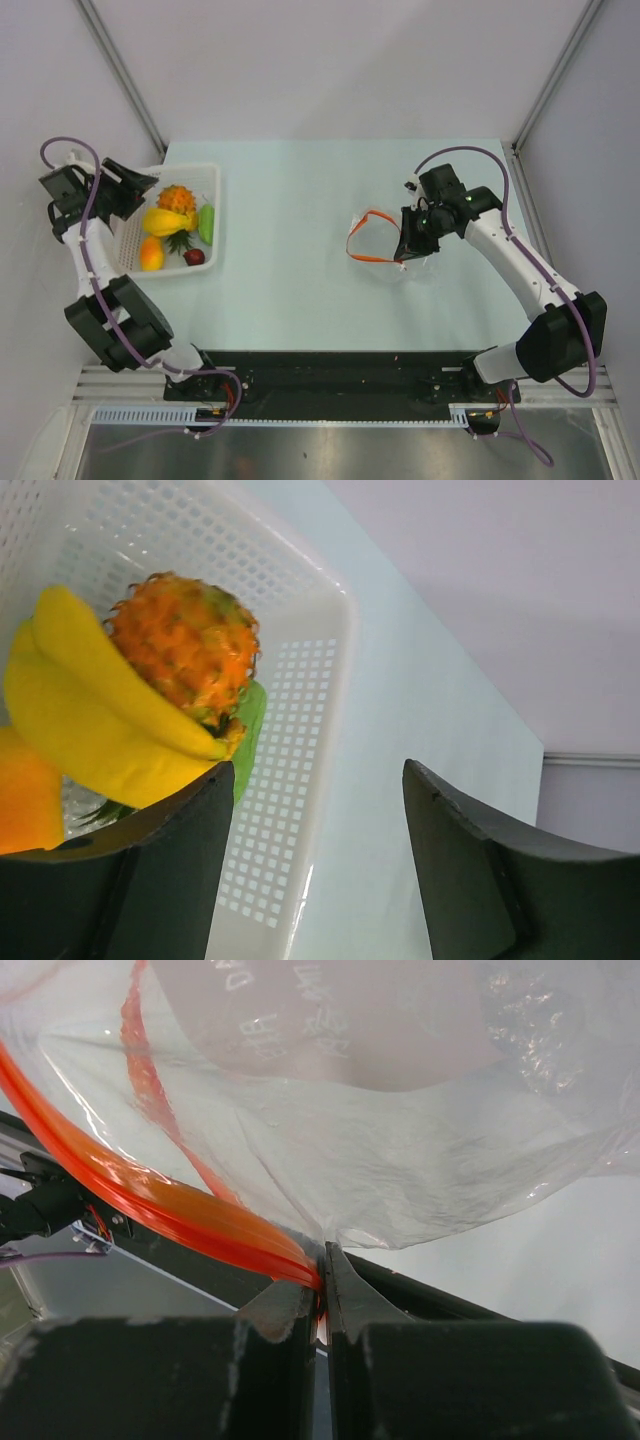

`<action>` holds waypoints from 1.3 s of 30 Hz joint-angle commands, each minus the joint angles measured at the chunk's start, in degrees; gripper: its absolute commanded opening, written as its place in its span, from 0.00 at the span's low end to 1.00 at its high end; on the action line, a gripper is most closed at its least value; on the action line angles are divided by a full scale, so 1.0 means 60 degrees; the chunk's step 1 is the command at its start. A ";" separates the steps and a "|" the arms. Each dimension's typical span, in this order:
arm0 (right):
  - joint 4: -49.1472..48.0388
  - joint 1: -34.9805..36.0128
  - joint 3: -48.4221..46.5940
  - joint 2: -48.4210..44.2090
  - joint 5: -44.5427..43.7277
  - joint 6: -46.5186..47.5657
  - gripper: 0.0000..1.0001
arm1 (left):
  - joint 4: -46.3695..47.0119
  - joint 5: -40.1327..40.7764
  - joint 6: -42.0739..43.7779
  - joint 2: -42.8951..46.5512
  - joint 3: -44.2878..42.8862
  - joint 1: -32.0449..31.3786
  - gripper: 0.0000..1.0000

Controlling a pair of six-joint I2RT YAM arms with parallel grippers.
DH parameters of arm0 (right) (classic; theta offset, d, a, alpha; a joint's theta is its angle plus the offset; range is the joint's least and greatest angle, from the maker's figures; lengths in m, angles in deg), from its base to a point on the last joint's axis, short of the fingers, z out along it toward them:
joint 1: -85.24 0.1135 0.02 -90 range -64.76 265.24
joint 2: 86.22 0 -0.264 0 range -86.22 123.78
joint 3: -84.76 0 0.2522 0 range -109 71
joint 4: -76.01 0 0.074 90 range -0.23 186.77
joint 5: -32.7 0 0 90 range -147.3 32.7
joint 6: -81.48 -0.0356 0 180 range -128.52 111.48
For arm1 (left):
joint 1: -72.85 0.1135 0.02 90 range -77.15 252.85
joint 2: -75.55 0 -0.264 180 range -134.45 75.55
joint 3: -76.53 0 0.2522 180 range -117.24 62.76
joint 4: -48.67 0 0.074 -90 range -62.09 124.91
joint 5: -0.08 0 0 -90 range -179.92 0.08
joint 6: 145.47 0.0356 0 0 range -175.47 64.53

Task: Open the zip-top bag and remove the fake food

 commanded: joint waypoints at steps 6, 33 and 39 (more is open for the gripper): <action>-0.0163 0.0036 -0.0296 -0.0084 -0.0092 -0.0066 0.07 | -0.0076 0.1490 0.0050 0.1832 0.0510 -0.2811 0.71; 0.0188 -0.1810 -0.3149 0.1555 -0.3413 0.0007 0.09 | 0.0072 0.3337 0.0797 0.2330 0.0292 -1.3043 0.69; 0.0058 -0.1313 -0.3752 0.2039 -0.5932 0.0546 0.13 | -0.0805 0.4024 0.1279 0.3427 0.0760 -1.3058 0.70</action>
